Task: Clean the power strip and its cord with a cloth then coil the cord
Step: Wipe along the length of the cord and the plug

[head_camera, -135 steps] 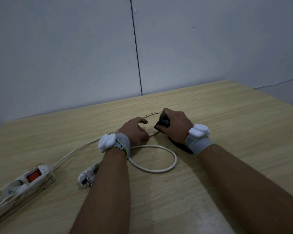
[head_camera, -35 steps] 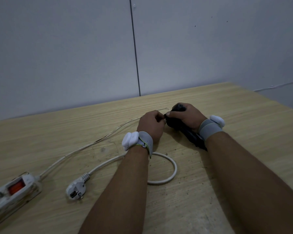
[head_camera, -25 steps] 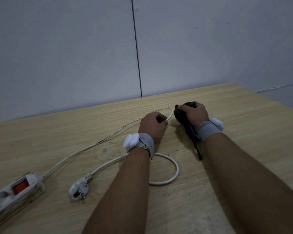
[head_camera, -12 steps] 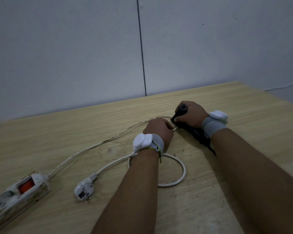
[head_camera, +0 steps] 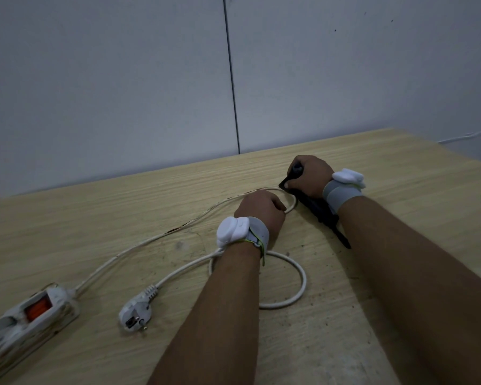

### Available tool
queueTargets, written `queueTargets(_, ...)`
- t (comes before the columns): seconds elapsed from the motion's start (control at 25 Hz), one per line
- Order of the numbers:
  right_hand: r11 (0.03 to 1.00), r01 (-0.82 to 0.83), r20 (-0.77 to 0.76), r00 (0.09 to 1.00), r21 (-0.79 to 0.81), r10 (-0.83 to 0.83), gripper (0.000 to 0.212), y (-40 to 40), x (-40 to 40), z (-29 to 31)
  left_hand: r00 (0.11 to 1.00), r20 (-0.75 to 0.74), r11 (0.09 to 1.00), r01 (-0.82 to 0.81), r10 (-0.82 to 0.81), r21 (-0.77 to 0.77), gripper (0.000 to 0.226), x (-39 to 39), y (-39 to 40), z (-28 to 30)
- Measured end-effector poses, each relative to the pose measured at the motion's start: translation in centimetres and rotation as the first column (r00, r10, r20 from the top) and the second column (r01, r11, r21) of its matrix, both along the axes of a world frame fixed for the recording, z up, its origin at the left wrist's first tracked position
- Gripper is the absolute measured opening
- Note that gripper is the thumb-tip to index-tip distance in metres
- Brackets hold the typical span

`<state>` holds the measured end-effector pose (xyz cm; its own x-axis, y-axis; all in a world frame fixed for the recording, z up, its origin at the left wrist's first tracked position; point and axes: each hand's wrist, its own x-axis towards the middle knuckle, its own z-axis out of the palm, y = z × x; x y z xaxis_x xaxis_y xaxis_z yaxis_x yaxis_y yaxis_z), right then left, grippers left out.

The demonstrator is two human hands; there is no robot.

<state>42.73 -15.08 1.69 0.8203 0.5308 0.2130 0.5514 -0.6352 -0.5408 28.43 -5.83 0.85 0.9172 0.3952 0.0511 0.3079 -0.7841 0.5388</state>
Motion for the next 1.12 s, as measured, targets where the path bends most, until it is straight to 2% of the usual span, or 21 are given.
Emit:
queueTargets(0.64,0.994,-0.101,0.045,0.994,-0.053,0.103,0.023,3.0,-1.4,0.1,0.998,0.051,1.0,0.021,-0.022,0.012,0.021,0.3,0.3,-0.5)
queueTargets(0.8,0.998,-0.052,0.042,0.998,-0.045,0.054,0.027,2.8,-1.3,0.2,0.999,0.044,0.999,0.022,-0.023,0.027,0.021,0.2,0.2,-0.6)
queueTargets(0.96,0.993,0.028,0.012,1.0,-0.112,-0.027,0.032,2.3,-0.7,0.8,0.999,0.039,1.0,0.005,-0.006,0.004,0.019,0.3,0.4,-0.8)
queueTargets(1.12,0.991,-0.031,0.065,0.997,-0.13,0.04,0.026,3.6,-1.6,0.7,0.999,0.045,0.998,0.012,-0.015,0.053,0.019,0.6,0.3,-1.0)
